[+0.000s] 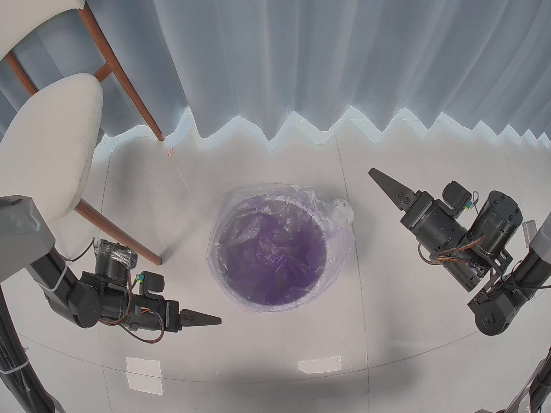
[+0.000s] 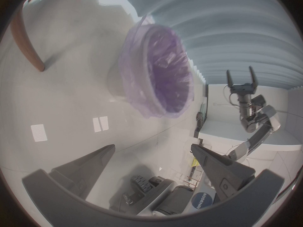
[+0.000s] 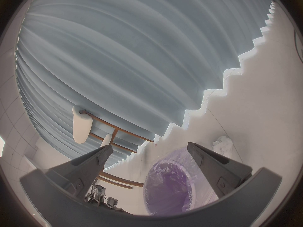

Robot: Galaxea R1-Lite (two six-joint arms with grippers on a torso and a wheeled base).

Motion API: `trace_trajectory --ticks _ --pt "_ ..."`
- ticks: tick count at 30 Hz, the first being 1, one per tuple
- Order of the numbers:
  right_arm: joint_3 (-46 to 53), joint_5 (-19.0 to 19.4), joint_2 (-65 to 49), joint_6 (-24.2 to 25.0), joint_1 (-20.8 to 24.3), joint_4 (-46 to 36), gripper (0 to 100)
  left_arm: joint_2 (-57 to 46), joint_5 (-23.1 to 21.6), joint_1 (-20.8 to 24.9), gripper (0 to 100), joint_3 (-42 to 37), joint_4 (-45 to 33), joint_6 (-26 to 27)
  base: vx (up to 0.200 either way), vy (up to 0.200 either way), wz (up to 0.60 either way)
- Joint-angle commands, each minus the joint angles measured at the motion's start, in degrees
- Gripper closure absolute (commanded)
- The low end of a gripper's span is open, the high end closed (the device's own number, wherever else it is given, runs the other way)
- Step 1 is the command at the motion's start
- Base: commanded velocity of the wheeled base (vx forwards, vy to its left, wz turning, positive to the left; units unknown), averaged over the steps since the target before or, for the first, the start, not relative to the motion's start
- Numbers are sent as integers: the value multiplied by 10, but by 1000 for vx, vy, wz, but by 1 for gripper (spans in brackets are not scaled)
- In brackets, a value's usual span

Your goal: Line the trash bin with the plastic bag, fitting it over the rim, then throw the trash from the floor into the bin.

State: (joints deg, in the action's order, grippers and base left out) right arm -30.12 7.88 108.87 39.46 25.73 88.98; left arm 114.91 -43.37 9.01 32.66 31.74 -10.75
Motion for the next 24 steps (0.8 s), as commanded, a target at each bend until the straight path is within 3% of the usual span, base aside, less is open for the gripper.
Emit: trace_trajectory --ticks 1,9,12,16,24 --pt "0 0 3 0 0 8 0 56 31 26 0 14 0 0 0 0 0" --pt "0 -1 3 -1 0 8 0 95 79 80 0 69 -1 -14 0 0 0" --pt "-4 -1 3 -3 -1 8 0 115 114 109 0 106 -1 -60 0 0 0" --pt "-12 -1 10 -2 -1 8 0 127 139 116 0 116 1 -78 0 0 0" --pt "-18 -7 17 -2 -2 8 0 141 143 114 0 120 21 -93 0 0 0"
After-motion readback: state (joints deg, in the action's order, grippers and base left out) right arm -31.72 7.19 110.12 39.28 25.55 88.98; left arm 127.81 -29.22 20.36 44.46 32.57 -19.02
